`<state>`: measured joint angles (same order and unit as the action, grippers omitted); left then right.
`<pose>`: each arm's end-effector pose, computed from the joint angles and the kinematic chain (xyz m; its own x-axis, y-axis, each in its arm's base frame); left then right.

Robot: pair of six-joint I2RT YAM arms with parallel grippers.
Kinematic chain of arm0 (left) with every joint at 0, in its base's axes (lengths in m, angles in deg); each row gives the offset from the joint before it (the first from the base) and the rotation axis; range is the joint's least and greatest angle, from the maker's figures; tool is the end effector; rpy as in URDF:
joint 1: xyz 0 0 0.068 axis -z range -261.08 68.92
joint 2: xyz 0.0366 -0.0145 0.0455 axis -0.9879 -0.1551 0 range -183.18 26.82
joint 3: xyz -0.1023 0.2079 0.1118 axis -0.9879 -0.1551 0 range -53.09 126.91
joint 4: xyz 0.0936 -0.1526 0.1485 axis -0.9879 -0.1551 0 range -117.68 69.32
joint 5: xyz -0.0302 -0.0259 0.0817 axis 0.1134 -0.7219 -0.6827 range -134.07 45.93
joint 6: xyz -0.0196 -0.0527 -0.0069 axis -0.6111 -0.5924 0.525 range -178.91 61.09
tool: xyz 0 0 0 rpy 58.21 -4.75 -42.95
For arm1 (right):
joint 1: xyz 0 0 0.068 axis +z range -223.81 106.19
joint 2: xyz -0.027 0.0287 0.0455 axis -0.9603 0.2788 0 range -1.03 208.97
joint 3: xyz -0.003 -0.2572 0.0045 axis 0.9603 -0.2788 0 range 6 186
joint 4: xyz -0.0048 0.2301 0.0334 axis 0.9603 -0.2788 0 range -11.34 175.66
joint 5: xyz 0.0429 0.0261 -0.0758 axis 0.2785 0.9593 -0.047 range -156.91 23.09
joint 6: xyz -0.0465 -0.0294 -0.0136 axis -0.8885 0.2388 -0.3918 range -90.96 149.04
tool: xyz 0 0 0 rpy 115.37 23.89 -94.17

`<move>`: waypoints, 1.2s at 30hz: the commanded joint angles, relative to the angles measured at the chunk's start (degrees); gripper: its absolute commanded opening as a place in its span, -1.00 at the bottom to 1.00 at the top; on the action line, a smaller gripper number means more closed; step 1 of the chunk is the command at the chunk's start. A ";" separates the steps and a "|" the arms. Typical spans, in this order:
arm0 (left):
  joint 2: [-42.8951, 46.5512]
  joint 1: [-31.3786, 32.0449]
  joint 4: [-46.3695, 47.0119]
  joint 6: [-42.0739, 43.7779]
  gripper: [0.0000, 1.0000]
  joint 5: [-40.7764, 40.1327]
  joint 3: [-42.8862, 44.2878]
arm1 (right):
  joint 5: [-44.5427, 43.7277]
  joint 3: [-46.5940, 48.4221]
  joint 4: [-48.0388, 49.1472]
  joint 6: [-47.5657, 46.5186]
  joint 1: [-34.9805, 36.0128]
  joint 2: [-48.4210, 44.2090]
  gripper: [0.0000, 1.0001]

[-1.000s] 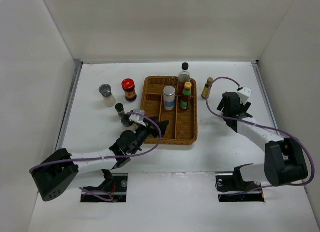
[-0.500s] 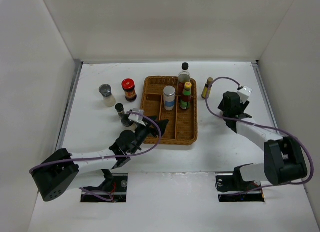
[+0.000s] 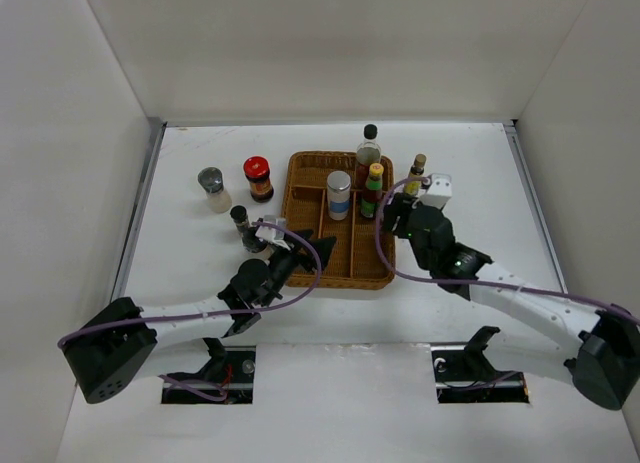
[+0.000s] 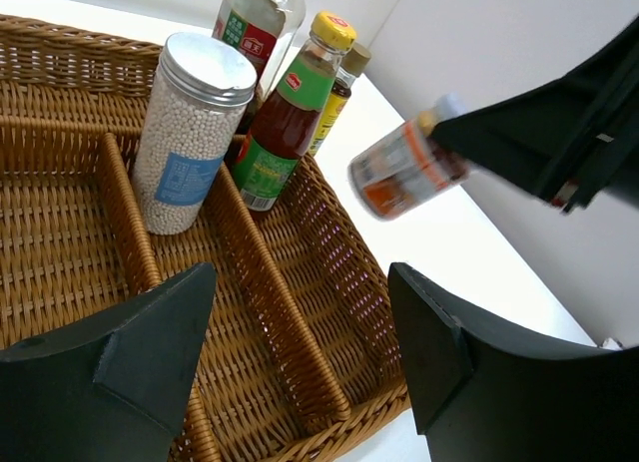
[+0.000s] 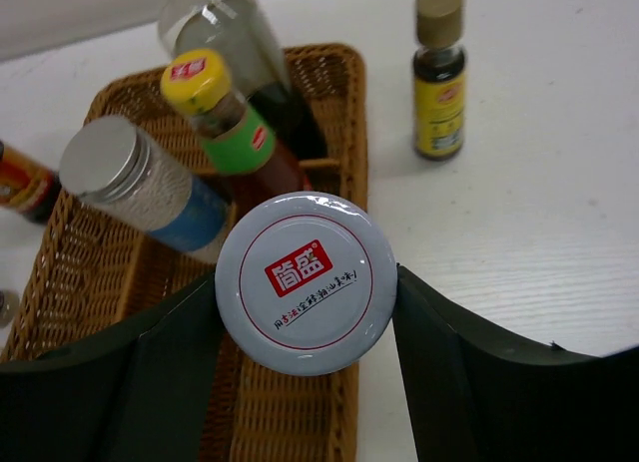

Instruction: Organize the condiment bottles

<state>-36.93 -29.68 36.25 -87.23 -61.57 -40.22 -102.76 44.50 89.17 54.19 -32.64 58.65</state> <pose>0.1359 -0.1512 0.2194 -0.2072 -0.4656 -0.8604 0.5232 0.6905 -0.4995 0.1788 0.1255 0.2740 -0.2551 0.2345 -0.9381 -0.0057 0.9698 0.2439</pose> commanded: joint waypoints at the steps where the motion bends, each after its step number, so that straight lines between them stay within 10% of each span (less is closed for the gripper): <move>1: 1.61 -0.46 3.37 -0.07 0.38 -0.08 1.03 | -0.27 4.56 8.61 0.52 2.90 4.64 -0.01; 23: 0.46 -0.82 3.10 -1.13 0.40 0.88 1.29 | -2.02 9.40 19.96 -3.26 3.26 28.12 0.14; 28: -0.06 -0.73 3.45 -1.21 0.39 0.97 1.38 | -2.82 8.87 18.21 -4.31 3.44 25.50 0.74; 36: 0.11 -0.64 3.54 -1.48 0.39 0.97 1.38 | 2.36 4.22 11.87 -4.05 -0.85 10.73 0.67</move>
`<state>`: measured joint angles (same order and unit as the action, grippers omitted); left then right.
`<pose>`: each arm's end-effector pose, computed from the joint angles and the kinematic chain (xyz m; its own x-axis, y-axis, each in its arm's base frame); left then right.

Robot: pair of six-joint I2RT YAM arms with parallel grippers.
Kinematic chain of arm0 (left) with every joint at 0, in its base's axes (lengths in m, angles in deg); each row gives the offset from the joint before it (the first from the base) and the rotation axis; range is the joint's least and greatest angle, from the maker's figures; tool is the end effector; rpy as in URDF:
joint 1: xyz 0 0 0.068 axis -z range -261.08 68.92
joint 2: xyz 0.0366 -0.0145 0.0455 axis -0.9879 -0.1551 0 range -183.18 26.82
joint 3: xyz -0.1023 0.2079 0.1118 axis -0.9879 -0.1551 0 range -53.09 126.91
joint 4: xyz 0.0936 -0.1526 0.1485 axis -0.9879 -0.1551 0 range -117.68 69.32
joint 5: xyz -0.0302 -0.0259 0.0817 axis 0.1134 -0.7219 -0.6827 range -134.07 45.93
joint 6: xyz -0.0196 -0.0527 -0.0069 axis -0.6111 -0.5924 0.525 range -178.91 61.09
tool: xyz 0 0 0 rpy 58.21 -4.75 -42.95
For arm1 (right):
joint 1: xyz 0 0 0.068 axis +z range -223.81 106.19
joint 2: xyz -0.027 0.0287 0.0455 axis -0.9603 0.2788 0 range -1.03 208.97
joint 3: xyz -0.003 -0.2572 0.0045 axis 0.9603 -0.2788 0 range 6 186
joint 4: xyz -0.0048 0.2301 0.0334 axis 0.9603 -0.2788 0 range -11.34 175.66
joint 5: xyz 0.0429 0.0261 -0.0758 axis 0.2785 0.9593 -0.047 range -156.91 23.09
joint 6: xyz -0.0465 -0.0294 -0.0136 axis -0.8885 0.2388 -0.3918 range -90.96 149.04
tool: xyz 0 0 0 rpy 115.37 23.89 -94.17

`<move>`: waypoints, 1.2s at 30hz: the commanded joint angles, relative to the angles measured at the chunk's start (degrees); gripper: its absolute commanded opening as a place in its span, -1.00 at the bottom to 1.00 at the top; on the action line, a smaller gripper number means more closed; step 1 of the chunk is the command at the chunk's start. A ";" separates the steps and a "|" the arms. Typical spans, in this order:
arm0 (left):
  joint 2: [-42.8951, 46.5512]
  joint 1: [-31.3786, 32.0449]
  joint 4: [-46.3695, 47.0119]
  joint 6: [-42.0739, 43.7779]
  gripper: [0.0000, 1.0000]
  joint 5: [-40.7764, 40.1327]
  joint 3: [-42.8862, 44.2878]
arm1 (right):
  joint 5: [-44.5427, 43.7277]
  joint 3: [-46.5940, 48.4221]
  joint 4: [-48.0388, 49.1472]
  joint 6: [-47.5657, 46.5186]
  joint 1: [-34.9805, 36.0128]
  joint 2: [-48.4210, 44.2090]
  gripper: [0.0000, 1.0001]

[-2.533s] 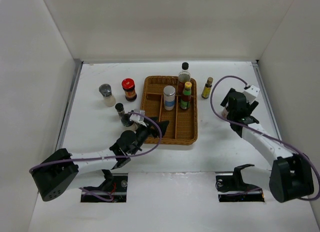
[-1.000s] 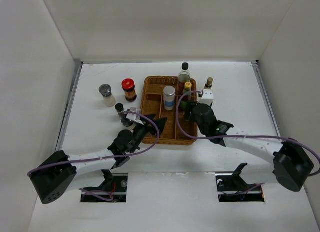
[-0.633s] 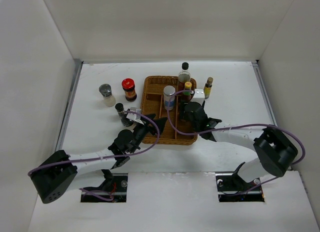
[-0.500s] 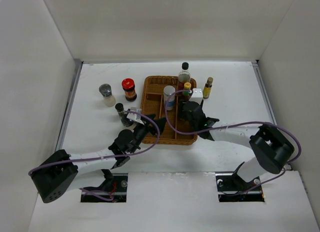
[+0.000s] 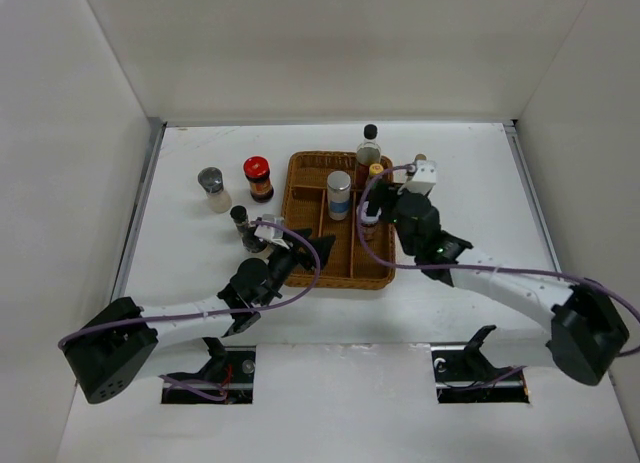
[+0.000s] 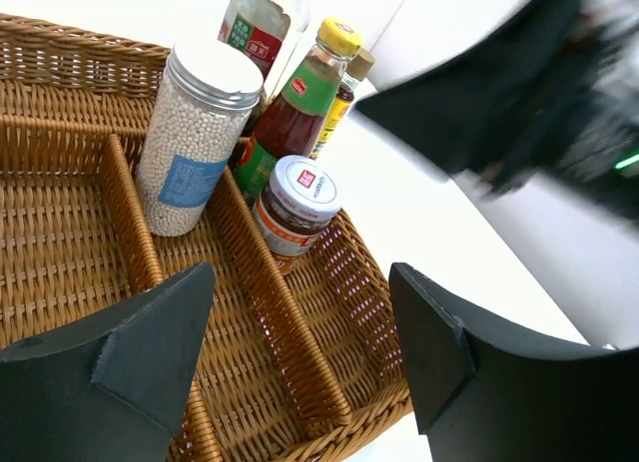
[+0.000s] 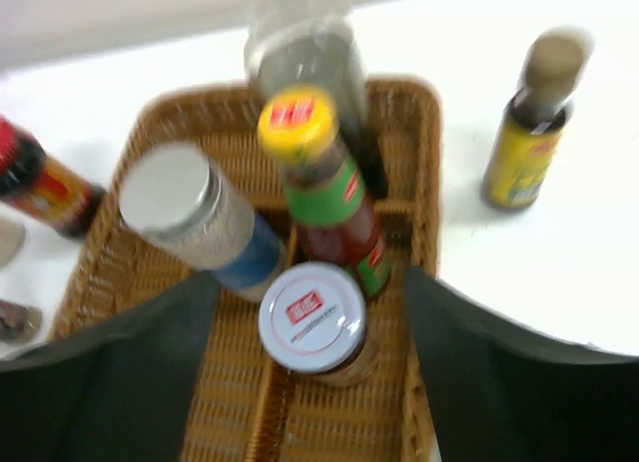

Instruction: Organize the condiment bottles

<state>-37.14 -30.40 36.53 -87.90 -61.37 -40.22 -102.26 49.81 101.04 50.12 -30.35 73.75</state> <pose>0.1380 -0.1498 0.2193 -0.2080 -0.4761 -0.8544 0.5150 0.6893 -0.5095 0.2130 0.1702 0.2656 -0.2383 0.1782 -0.9547 -0.0759 0.9766 0.2013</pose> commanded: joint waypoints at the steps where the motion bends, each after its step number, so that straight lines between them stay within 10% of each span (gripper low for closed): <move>1: 0.16 0.08 3.26 -0.80 0.39 0.78 1.38 | 3.17 -1.36 0.00 0.45 -5.25 -5.08 0.46; 5: 0.07 -0.01 3.26 -0.72 0.39 0.78 1.38 | 5.65 1.44 -0.43 1.33 -14.13 -2.11 -0.25; 8: 0.33 -0.09 3.26 -0.36 0.39 0.42 1.29 | 5.91 5.92 0.18 -0.51 -18.71 3.16 -0.10; 11: 1.03 -0.36 3.00 -0.45 0.39 0.60 1.20 | 6.08 10.93 0.00 -2.18 -22.49 9.05 0.48; 15: 0.86 -0.53 3.08 -0.71 0.39 0.69 1.02 | 8.71 15.33 0.00 -2.97 -25.13 15.11 0.53; 36: 0.59 -0.97 3.08 -0.63 0.40 0.86 1.11 | 1.70 13.51 7.91 -11.94 -21.37 14.71 -0.40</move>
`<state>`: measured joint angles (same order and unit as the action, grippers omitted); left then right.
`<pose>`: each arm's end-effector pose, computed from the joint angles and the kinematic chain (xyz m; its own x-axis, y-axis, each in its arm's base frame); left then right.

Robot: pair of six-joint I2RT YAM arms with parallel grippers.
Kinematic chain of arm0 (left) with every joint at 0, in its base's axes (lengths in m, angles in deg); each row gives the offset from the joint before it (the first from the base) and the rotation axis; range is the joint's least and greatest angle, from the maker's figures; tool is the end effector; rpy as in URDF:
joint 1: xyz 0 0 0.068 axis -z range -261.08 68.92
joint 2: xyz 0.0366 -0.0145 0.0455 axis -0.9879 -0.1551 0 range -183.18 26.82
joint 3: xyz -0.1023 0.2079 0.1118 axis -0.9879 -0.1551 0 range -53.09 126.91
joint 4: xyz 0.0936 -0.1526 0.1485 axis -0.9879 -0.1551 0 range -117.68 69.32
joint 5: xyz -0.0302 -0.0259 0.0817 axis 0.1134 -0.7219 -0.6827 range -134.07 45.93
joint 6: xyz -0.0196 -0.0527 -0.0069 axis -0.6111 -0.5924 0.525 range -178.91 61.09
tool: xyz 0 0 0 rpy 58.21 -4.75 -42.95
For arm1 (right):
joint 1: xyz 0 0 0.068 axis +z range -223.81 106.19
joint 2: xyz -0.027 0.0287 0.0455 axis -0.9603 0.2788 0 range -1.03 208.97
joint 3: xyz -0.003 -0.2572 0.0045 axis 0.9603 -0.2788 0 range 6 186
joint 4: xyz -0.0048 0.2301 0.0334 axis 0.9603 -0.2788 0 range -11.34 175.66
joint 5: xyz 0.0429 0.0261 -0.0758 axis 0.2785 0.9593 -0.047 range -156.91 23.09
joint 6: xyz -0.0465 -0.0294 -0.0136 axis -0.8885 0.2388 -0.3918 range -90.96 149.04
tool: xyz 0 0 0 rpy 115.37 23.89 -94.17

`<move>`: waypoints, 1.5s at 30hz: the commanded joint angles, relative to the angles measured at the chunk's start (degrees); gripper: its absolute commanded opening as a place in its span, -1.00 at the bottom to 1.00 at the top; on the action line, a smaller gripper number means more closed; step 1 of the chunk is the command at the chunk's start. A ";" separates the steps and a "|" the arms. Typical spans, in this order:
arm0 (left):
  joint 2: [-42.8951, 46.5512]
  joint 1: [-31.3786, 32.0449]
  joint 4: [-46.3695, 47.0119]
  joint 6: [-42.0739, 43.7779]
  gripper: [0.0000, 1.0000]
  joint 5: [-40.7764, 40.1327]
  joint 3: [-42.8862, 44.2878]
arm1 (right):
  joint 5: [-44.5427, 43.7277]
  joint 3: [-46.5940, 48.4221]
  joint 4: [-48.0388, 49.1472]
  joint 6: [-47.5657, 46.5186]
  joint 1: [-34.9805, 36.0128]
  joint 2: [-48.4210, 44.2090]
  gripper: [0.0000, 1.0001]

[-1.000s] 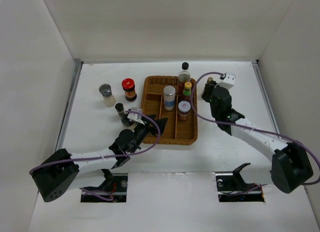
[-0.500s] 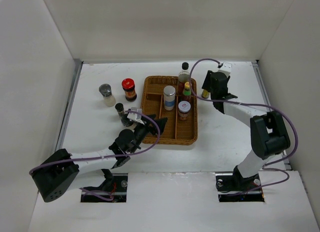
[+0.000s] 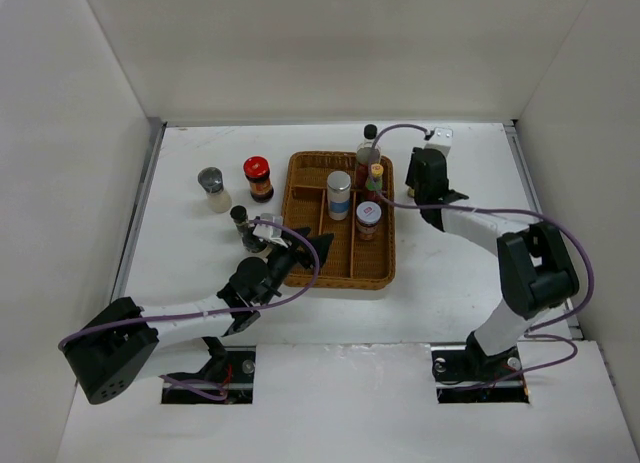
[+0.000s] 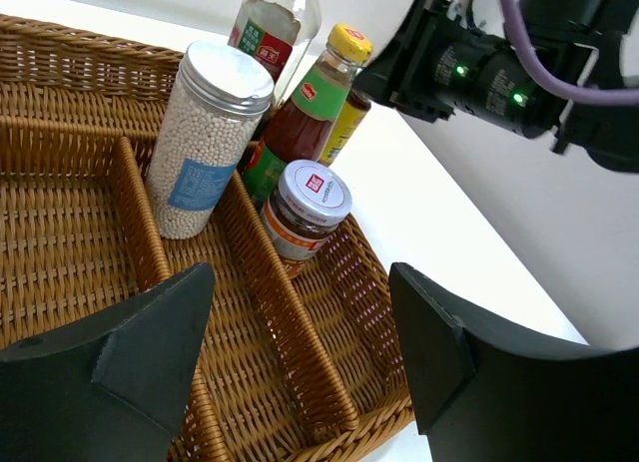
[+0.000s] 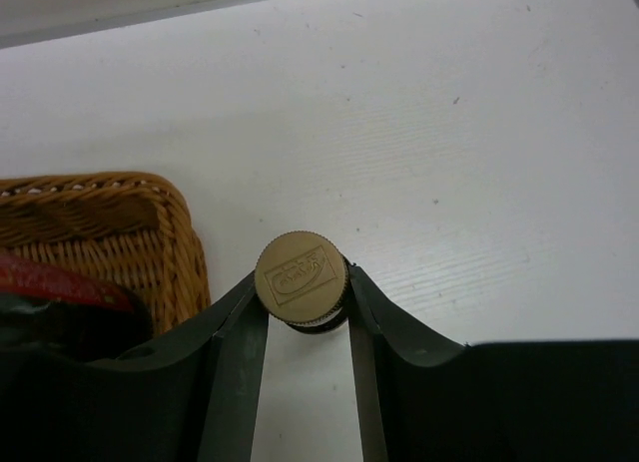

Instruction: Organize the condiment bottles

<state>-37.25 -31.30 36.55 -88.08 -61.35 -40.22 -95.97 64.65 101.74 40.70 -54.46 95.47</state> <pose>0.1404 -0.1478 0.2190 -0.2031 -0.4804 -0.8532 0.5032 0.6963 -0.5118 0.3411 0.0994 0.2357 -0.3153 0.0765 -0.9459 0.2038 0.9789 0.0112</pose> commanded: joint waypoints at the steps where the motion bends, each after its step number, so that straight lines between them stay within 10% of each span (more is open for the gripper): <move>1: 0.88 -0.08 3.06 -0.45 0.40 0.76 1.02 | -5.65 -2.83 6.95 -2.52 3.79 -9.30 -0.41; 15: 2.38 -0.08 2.45 -0.45 0.40 0.23 0.94 | -8.65 -17.25 -8.16 4.85 23.91 -40.95 -0.45; 45: 0.26 0.36 -1.15 2.01 0.40 -4.96 5.42 | -9.26 -27.63 6.95 5.83 37.64 -29.27 -0.20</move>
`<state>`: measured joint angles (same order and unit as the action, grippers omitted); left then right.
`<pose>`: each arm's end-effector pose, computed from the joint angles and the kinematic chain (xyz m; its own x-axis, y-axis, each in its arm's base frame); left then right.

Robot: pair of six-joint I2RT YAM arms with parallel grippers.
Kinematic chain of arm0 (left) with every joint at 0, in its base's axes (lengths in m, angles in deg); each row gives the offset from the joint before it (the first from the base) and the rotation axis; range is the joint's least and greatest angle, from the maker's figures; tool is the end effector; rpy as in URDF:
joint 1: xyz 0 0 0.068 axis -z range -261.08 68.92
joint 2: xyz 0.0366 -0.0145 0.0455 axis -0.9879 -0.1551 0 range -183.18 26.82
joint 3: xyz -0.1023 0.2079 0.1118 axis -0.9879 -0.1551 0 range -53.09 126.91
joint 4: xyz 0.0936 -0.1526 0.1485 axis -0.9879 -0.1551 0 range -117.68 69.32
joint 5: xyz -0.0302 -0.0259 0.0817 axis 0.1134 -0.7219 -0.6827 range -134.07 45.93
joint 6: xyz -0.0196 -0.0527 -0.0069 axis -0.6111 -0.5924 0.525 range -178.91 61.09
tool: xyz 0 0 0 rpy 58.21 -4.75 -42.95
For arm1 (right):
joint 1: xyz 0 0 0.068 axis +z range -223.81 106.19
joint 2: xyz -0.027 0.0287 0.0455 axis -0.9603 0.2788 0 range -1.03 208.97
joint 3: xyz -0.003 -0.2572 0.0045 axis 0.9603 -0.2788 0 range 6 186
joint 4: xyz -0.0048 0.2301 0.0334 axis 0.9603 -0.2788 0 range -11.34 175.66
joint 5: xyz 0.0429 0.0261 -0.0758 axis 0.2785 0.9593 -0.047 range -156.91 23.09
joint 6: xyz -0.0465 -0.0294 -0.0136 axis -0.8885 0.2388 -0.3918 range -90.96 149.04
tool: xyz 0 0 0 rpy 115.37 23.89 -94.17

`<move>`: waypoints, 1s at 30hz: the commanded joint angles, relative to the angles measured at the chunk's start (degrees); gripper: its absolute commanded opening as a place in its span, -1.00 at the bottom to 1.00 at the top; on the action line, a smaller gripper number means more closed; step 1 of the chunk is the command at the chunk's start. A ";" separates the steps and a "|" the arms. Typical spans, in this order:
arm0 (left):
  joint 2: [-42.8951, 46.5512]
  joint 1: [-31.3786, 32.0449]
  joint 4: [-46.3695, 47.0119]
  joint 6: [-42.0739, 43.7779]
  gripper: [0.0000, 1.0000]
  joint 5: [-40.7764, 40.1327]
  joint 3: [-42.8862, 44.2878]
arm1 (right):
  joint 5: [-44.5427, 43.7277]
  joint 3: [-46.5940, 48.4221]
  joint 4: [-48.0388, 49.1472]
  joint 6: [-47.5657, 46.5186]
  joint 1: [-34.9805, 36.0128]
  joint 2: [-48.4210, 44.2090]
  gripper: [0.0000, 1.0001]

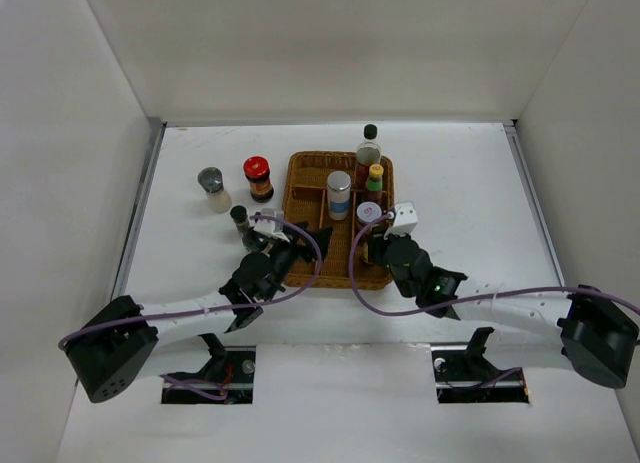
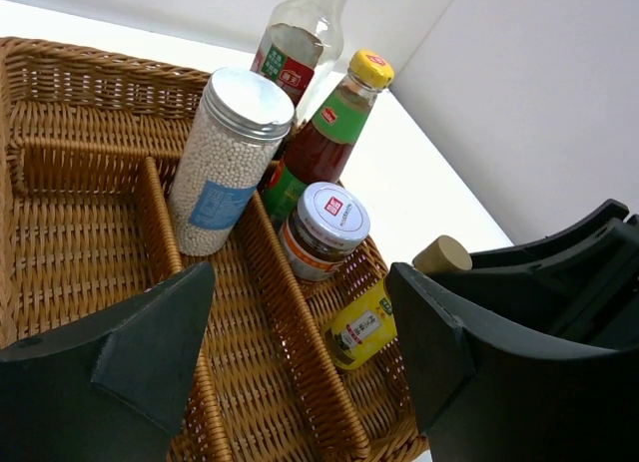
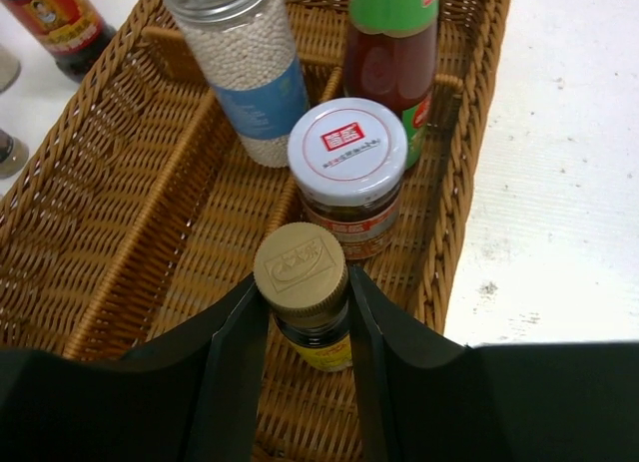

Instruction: Organize the condiment bottles

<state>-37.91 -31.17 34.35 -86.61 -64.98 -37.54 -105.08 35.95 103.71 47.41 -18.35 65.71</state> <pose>0.1459 -0.1514 0.2263 -0.1678 -0.4748 -0.8639 0.4609 0.7369 -0.4945 0.1500 0.1747 0.2275 -0.2724 0.0412 -0.9613 -0.2423 0.9639 0.1099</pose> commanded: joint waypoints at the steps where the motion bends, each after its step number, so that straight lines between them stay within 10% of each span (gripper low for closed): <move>1: 1.62 0.23 -0.08 0.55 0.40 -1.68 3.08 | -0.15 1.07 4.81 -0.97 1.71 0.58 -0.19; 30: 7.52 -14.44 -45.87 -2.62 0.52 -16.26 28.38 | 7.23 0.72 -2.22 -0.62 2.15 -17.16 0.92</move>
<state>-28.82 -43.27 -4.49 -88.71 -77.31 -13.78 -101.23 35.93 102.72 46.61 -15.59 51.17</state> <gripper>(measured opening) 0.750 0.953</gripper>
